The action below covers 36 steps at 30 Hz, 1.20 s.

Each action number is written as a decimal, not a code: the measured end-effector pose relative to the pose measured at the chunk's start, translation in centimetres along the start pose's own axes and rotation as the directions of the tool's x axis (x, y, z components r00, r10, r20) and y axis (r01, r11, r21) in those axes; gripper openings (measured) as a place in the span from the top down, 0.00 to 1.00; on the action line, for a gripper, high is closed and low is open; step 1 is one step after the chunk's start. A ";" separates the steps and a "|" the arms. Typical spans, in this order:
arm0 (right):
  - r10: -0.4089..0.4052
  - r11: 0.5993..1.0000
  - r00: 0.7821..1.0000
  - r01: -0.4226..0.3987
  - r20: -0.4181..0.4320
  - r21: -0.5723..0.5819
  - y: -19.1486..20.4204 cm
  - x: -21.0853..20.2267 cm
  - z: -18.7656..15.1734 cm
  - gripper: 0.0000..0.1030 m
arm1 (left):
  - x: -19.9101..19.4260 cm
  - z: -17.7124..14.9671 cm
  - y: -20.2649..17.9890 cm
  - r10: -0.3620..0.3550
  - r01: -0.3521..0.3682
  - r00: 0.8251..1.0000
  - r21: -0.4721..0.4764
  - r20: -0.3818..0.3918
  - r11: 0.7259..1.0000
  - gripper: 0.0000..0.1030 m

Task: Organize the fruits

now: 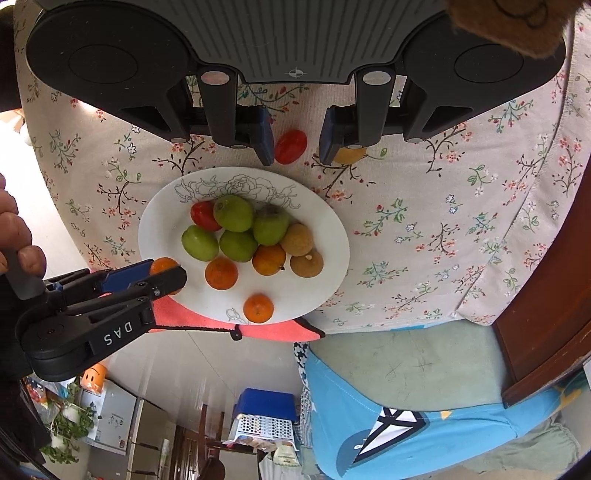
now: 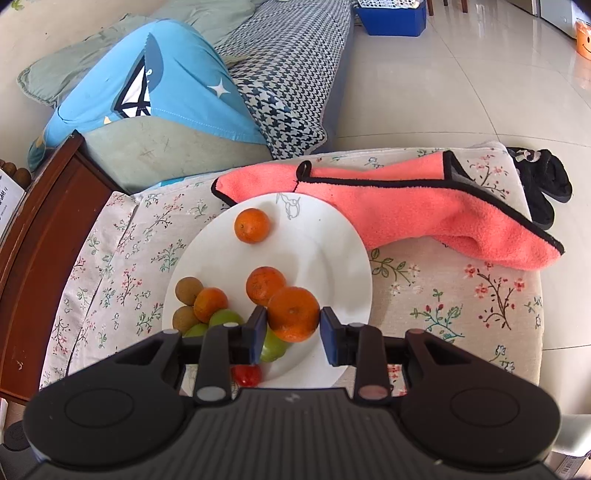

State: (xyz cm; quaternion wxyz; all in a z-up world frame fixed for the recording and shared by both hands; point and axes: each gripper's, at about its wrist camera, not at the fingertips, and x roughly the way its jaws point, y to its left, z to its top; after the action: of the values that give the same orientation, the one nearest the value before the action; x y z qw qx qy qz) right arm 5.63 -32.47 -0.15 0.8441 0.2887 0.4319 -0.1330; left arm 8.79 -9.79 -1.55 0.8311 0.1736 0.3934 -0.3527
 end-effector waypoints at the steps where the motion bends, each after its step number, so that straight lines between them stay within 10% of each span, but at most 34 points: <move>1: 0.000 1.000 1.000 0.000 -0.001 0.000 0.0 0.1 0.0 0.69 | 0.0 0.0 -0.1 0.003 -0.004 1.000 0.015 0.007 1.000 0.75; 22: -0.001 1.000 1.000 0.001 -0.009 -0.002 0.0 0.3 0.0 0.69 | 1.9 -0.5 -0.5 -0.018 0.018 1.000 0.005 -0.014 1.000 0.81; 36: 0.036 0.999 0.999 -0.036 -0.007 0.036 -1.1 0.0 0.1 0.69 | 2.9 6.4 -0.5 -0.020 0.040 0.992 -0.152 0.125 0.988 0.81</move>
State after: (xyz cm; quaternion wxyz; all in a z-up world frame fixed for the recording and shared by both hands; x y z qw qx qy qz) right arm 5.20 -33.47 -0.53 0.8393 0.3121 0.4274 -0.1245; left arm 13.05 -15.07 0.21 0.8593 0.0808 0.3700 -0.3437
